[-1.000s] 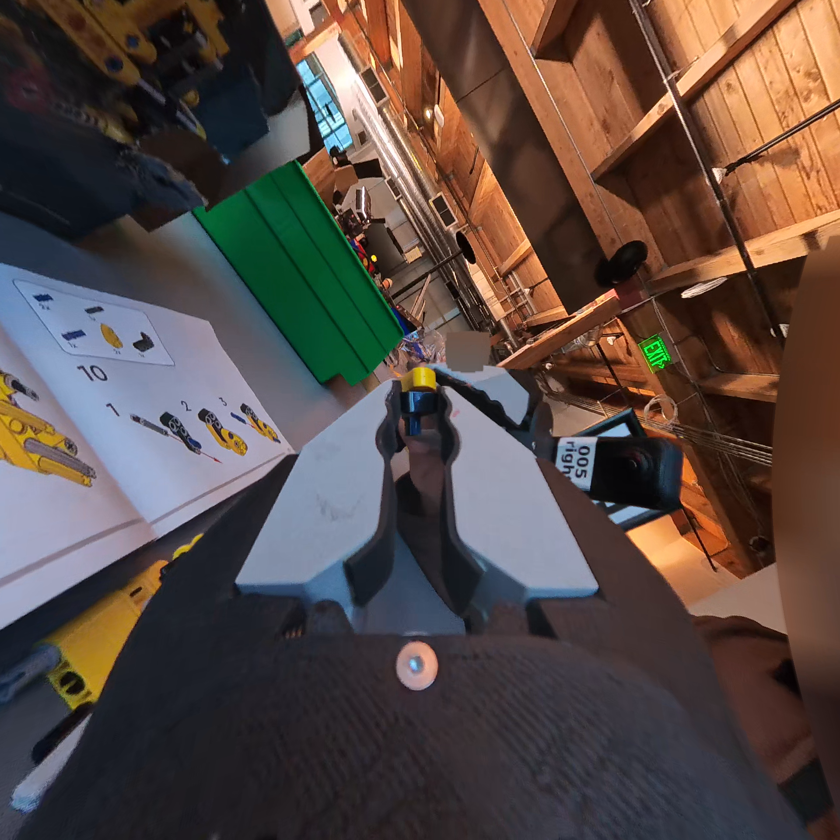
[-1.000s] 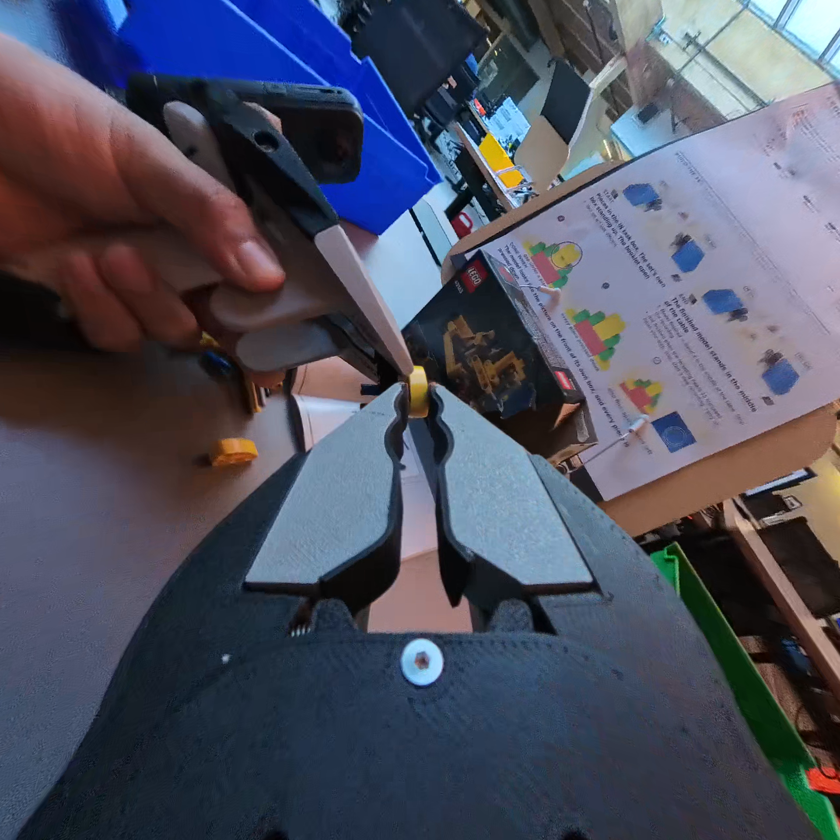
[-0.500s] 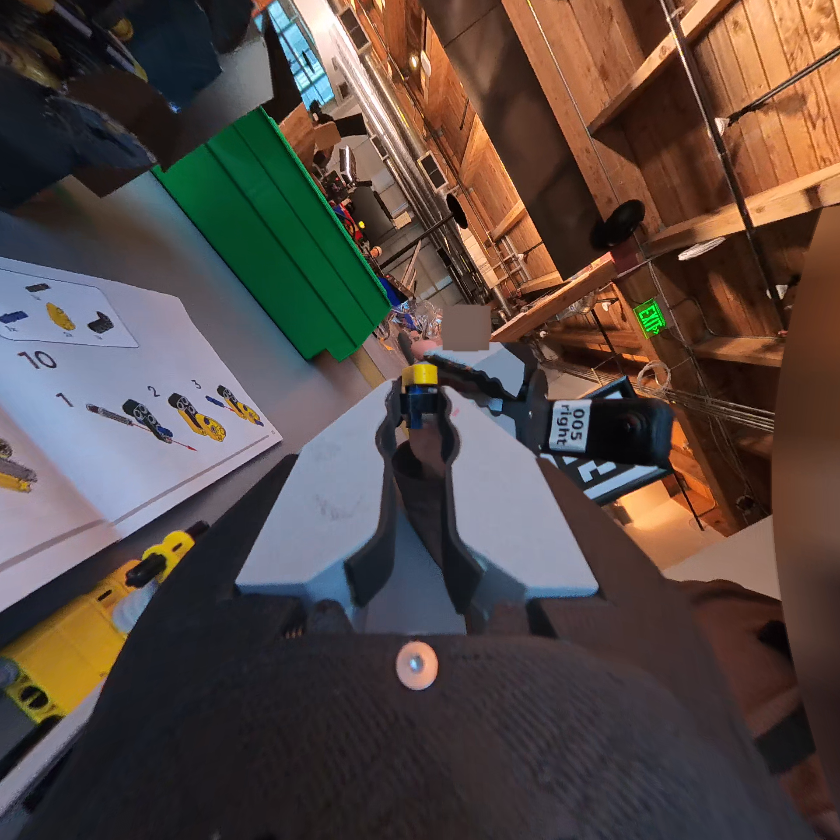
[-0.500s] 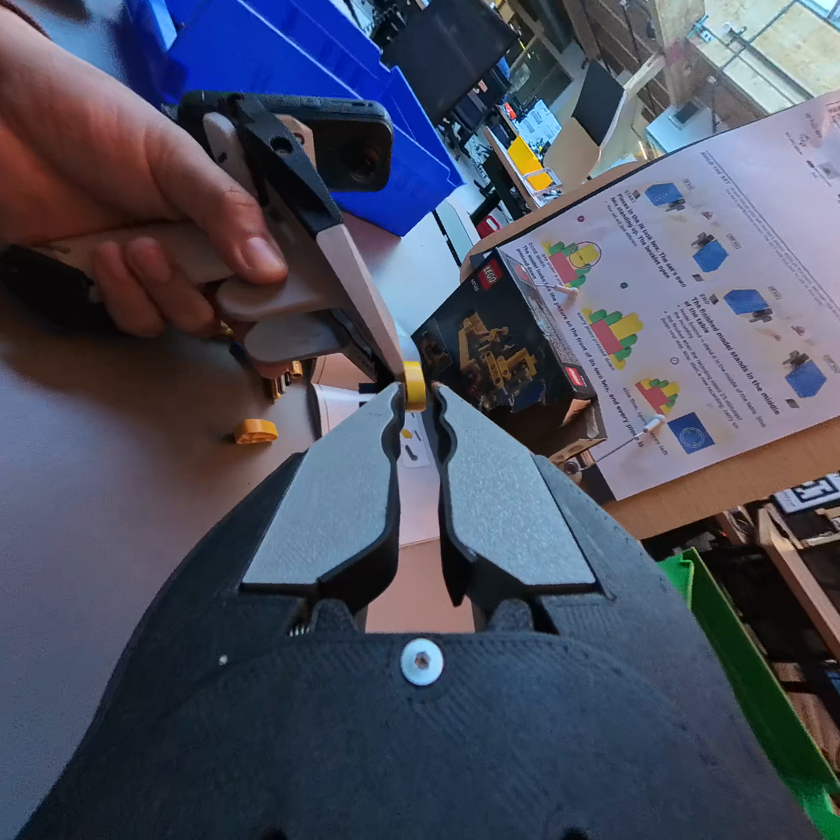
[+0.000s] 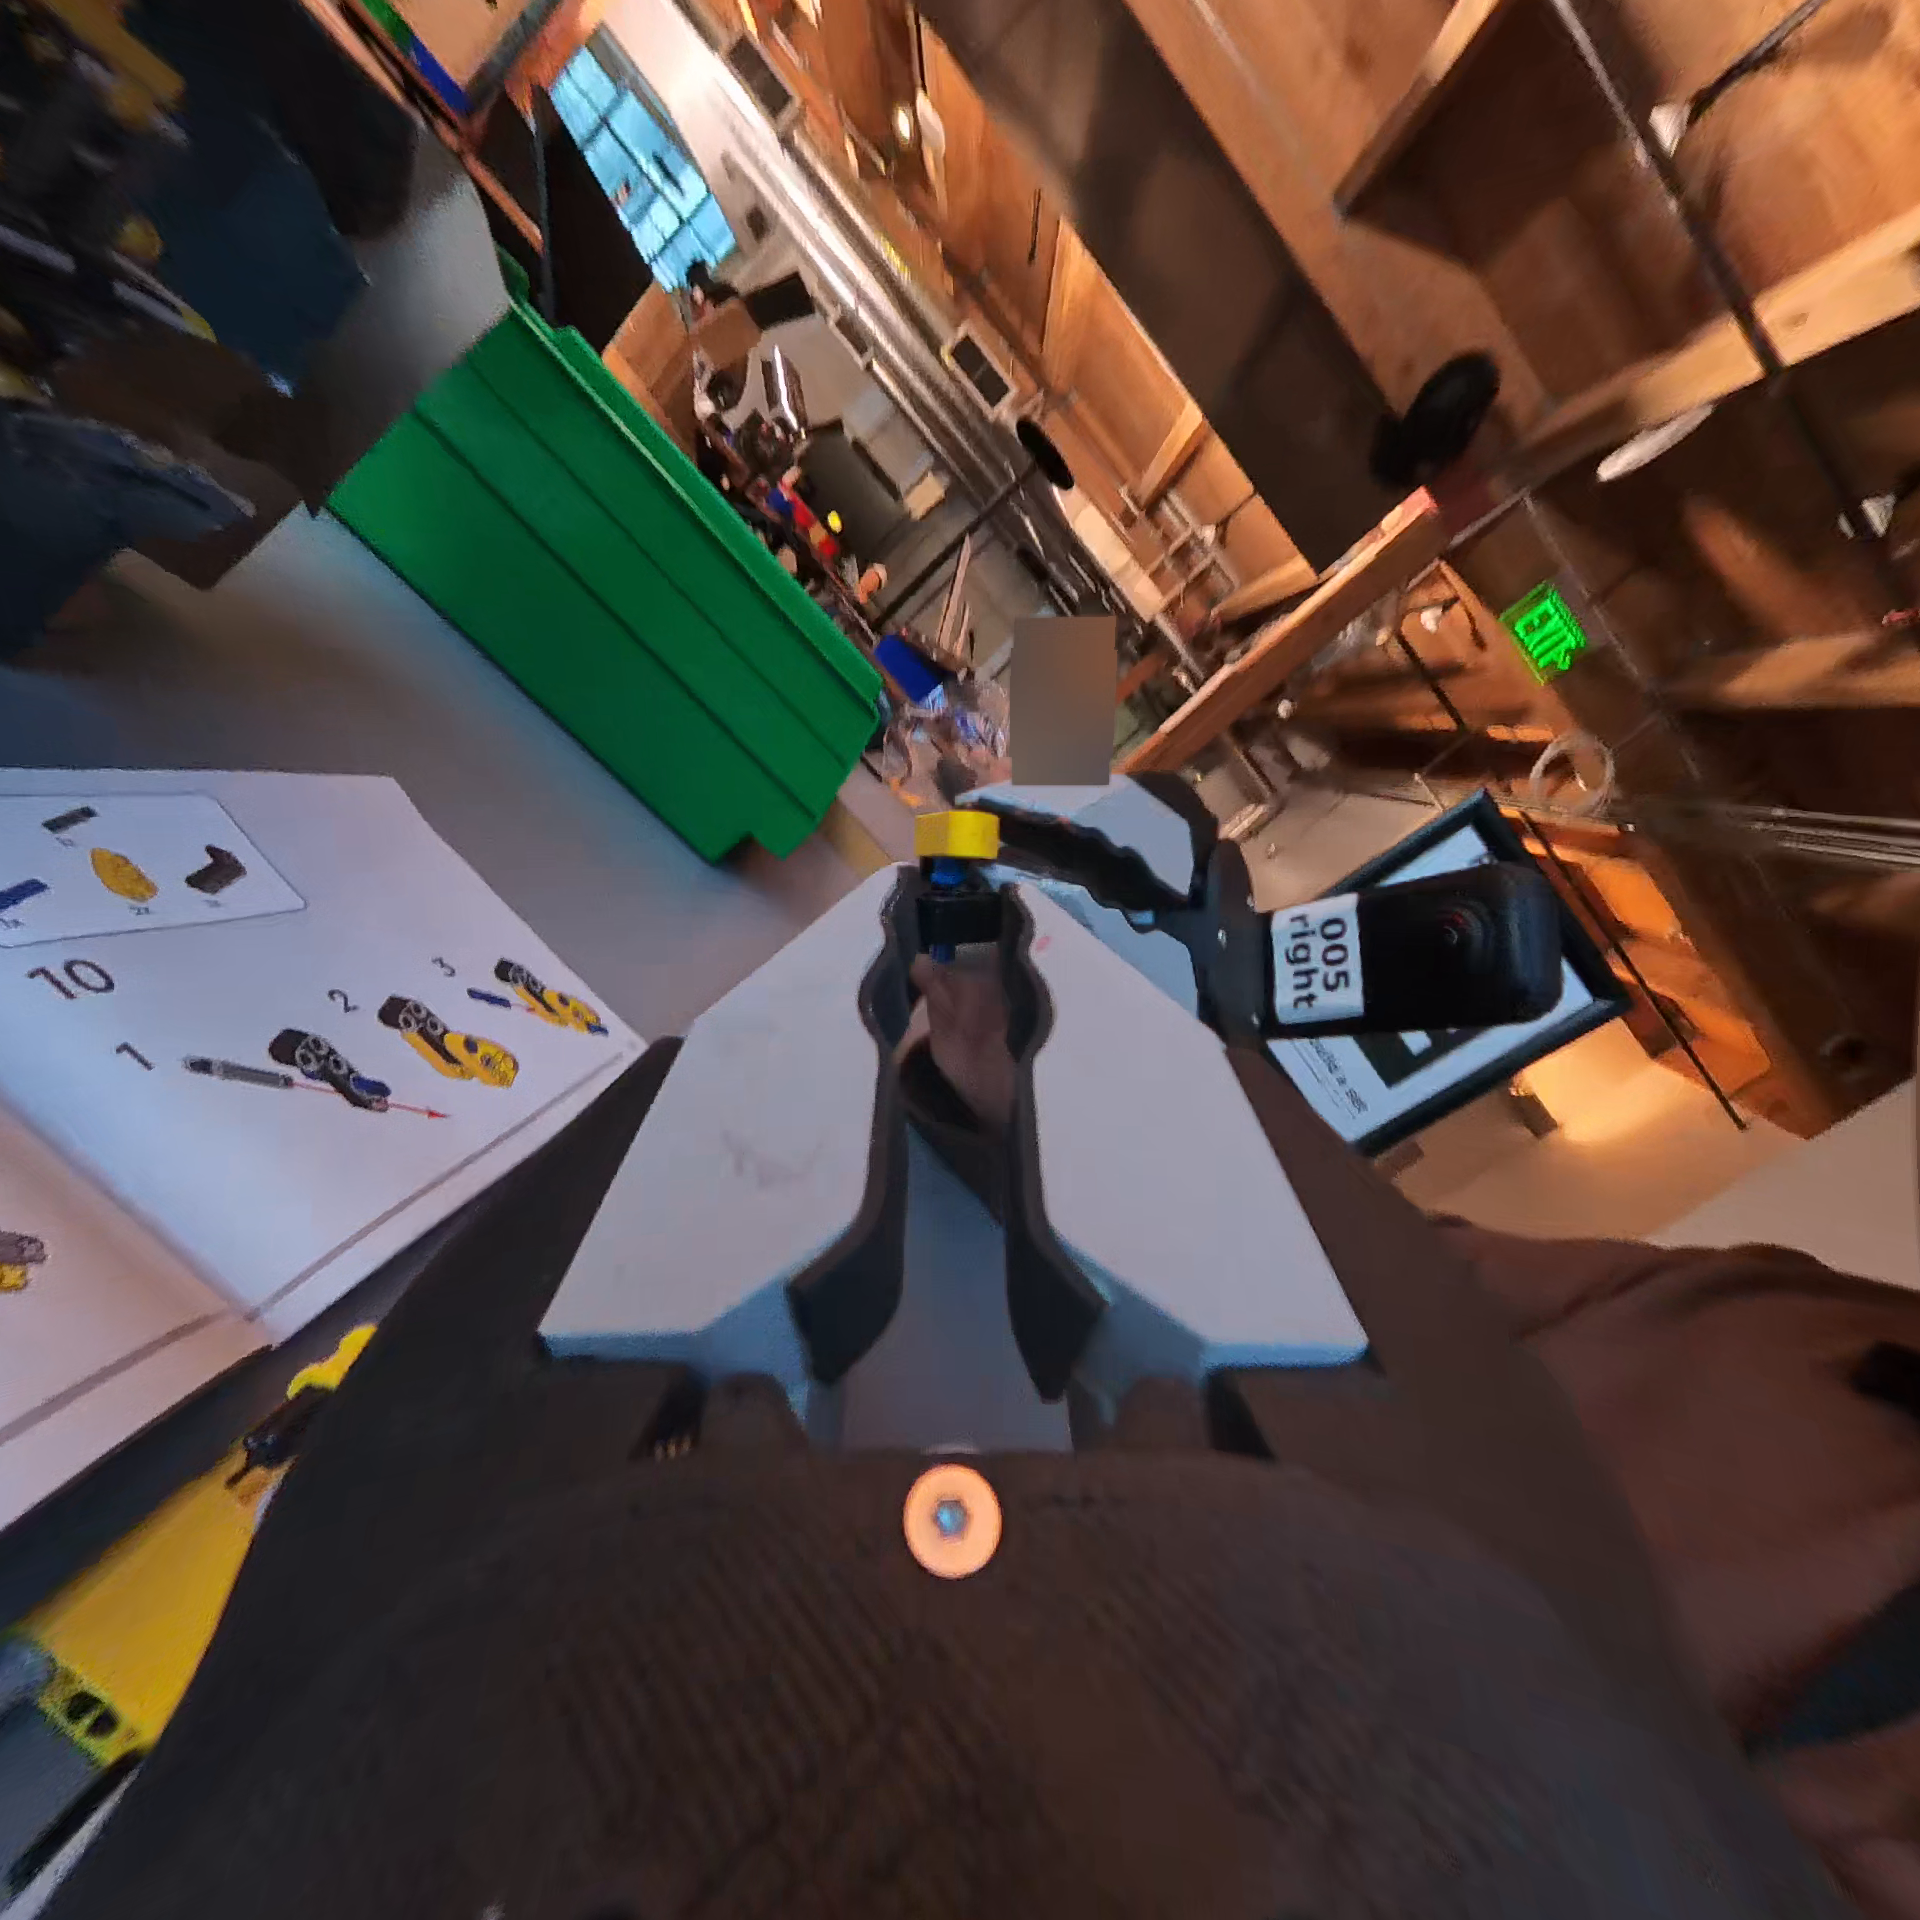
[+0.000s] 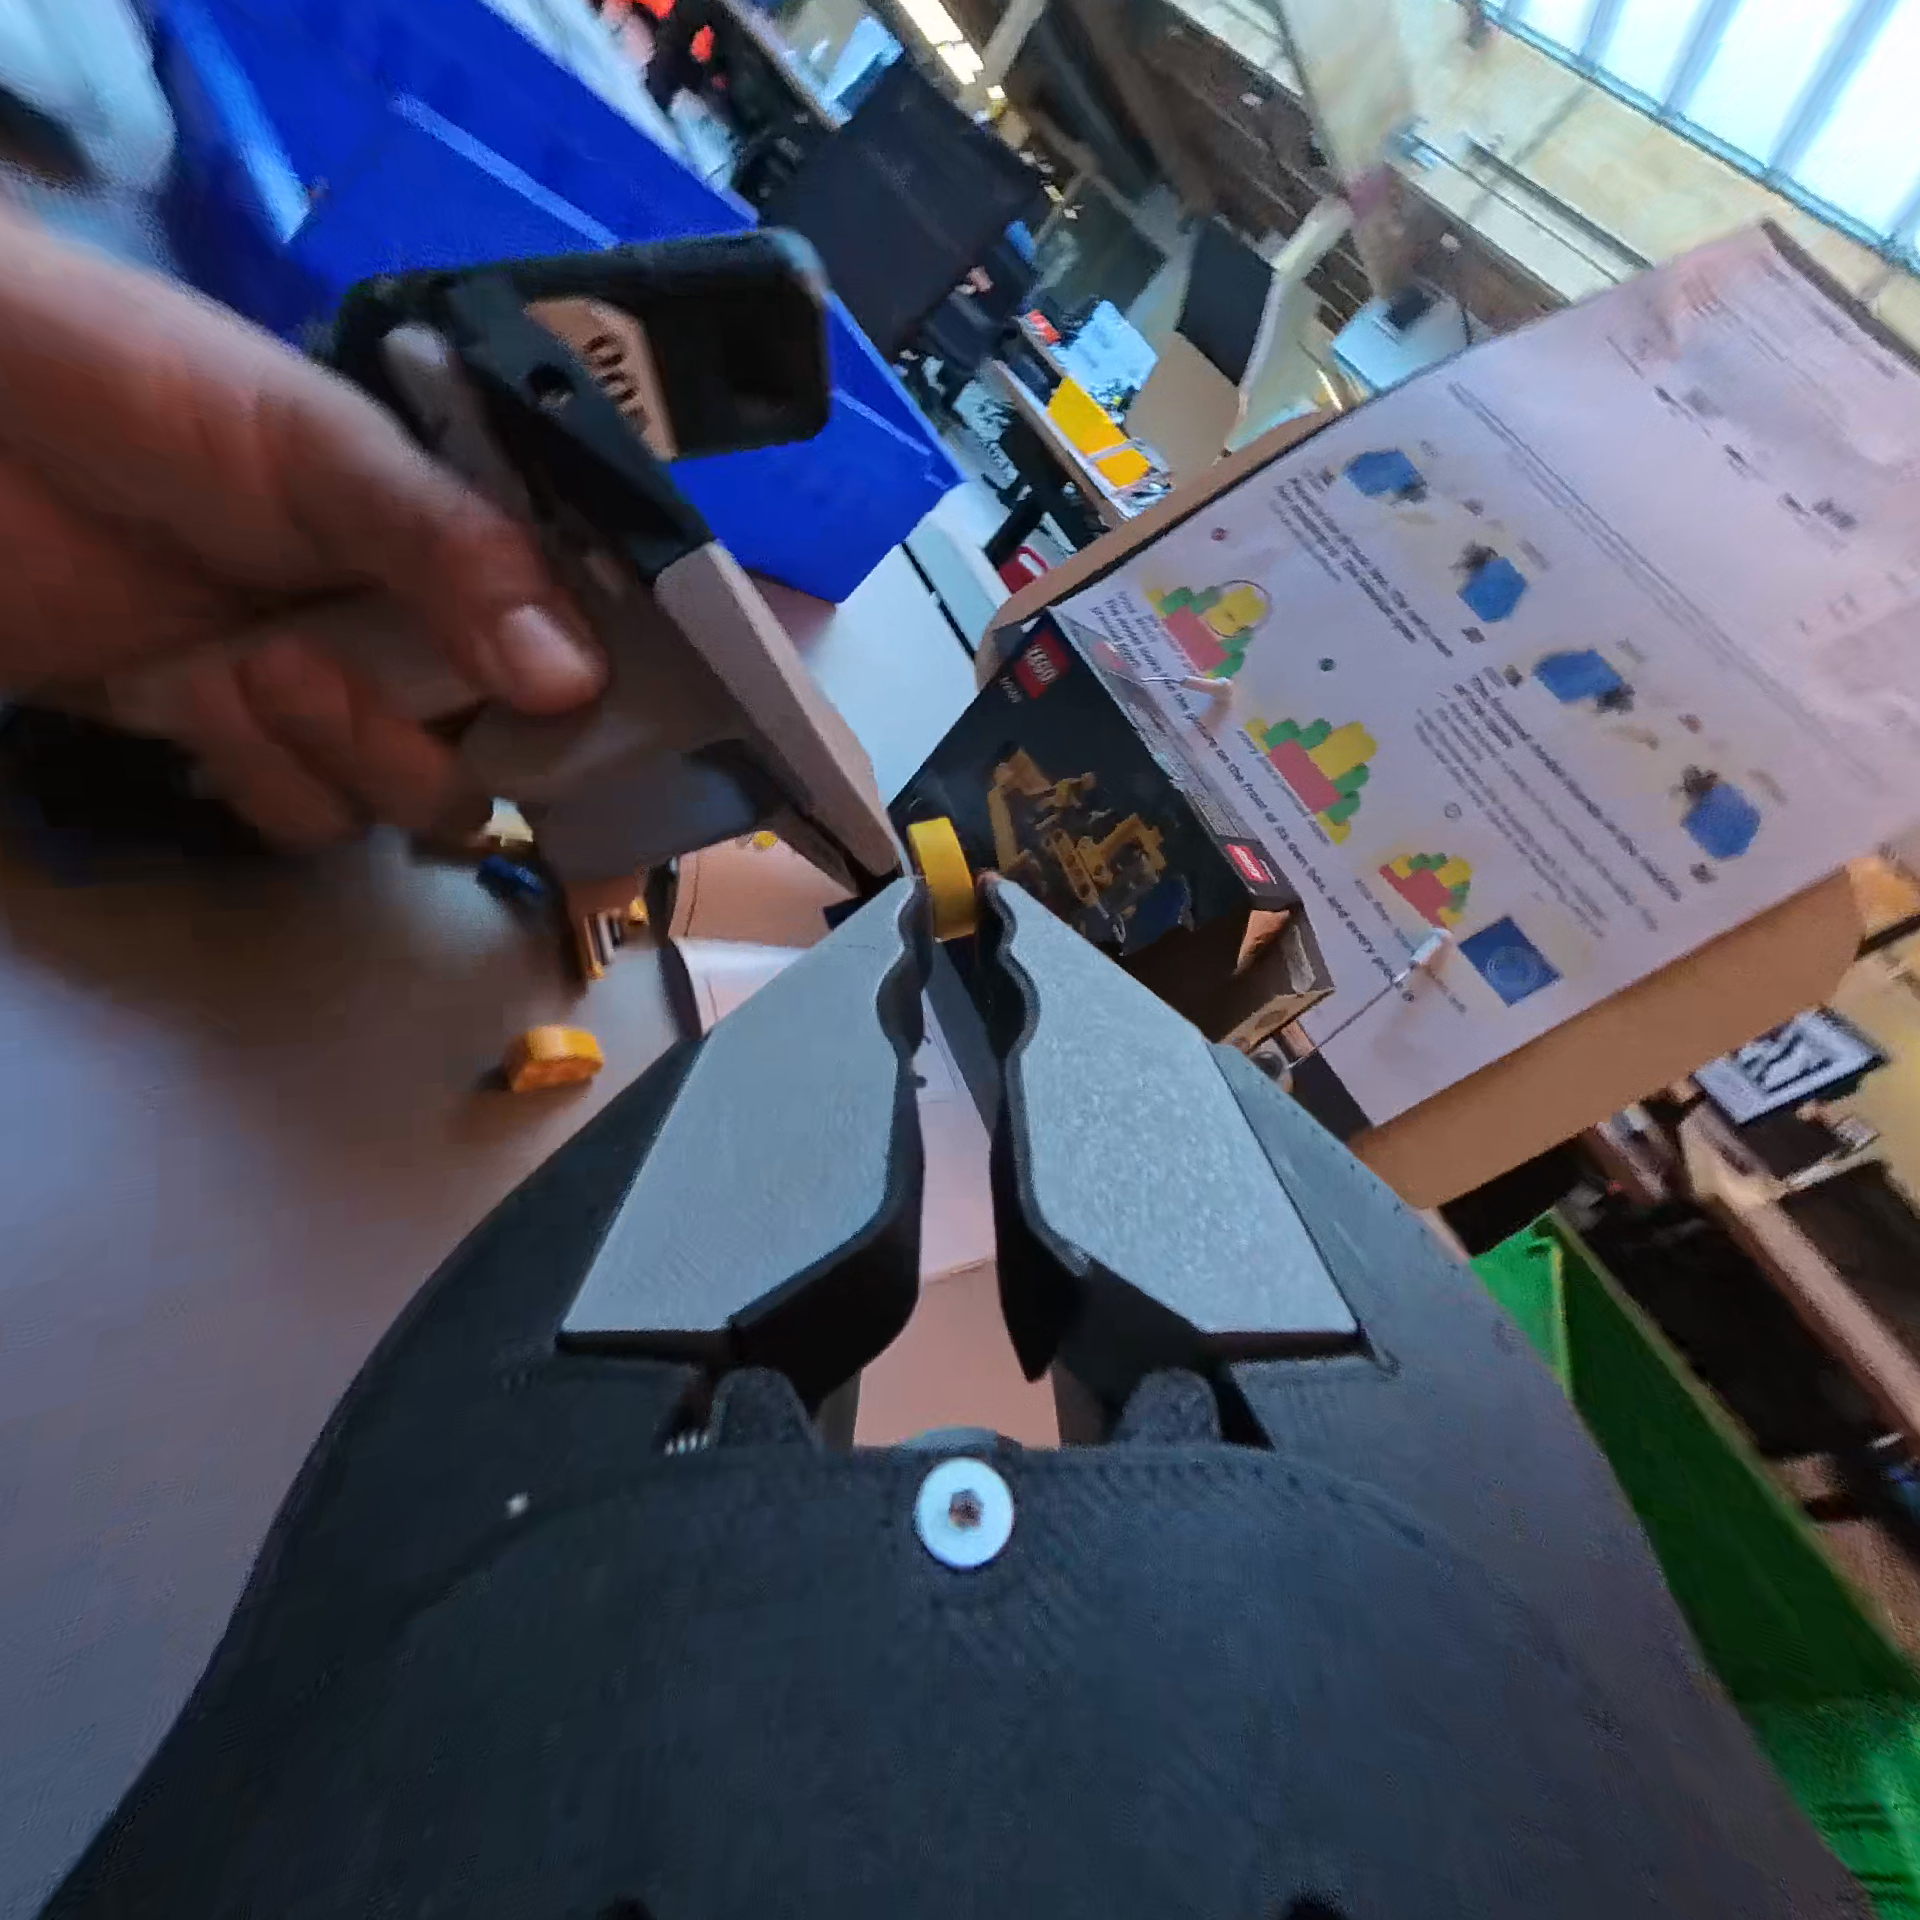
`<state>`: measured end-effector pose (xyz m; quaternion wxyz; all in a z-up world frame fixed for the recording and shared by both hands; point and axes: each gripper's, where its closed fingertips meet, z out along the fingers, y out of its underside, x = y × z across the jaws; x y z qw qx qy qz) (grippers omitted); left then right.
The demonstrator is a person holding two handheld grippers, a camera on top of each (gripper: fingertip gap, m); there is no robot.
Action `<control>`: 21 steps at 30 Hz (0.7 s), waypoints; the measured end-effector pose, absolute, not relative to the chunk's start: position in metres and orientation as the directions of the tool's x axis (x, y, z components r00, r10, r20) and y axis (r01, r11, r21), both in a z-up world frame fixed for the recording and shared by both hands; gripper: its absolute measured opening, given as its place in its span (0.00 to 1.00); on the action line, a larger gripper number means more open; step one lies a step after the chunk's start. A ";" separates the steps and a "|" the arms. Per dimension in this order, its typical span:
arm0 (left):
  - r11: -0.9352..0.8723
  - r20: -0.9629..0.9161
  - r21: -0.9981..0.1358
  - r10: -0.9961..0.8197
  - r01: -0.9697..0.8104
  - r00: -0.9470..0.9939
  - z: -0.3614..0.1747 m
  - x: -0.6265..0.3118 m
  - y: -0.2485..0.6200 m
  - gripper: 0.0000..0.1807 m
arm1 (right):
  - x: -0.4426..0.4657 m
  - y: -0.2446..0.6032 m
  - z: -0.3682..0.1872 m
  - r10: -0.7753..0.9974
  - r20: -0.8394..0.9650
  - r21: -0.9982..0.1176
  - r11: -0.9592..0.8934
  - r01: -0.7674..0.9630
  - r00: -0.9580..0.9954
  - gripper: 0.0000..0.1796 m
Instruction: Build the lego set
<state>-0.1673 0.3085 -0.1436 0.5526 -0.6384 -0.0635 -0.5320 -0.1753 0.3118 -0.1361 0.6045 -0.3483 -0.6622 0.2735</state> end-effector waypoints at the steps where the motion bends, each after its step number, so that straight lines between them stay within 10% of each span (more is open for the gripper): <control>1: -0.360 0.745 -0.641 -0.505 0.678 0.436 -0.140 -0.170 0.310 0.07 | -0.178 0.314 -0.133 0.835 0.551 -0.828 0.547 0.122 -0.003 0.02; 11: -0.321 0.726 -0.663 -0.497 0.676 0.475 -0.137 -0.186 0.313 0.07 | -0.193 0.318 -0.138 0.967 0.251 -0.959 0.256 0.122 -0.054 0.02; 21: -0.251 0.406 -0.914 -0.522 0.320 0.750 -0.146 -0.170 0.311 0.09 | -0.181 0.313 -0.139 0.966 0.249 -0.955 0.256 0.148 -0.064 0.02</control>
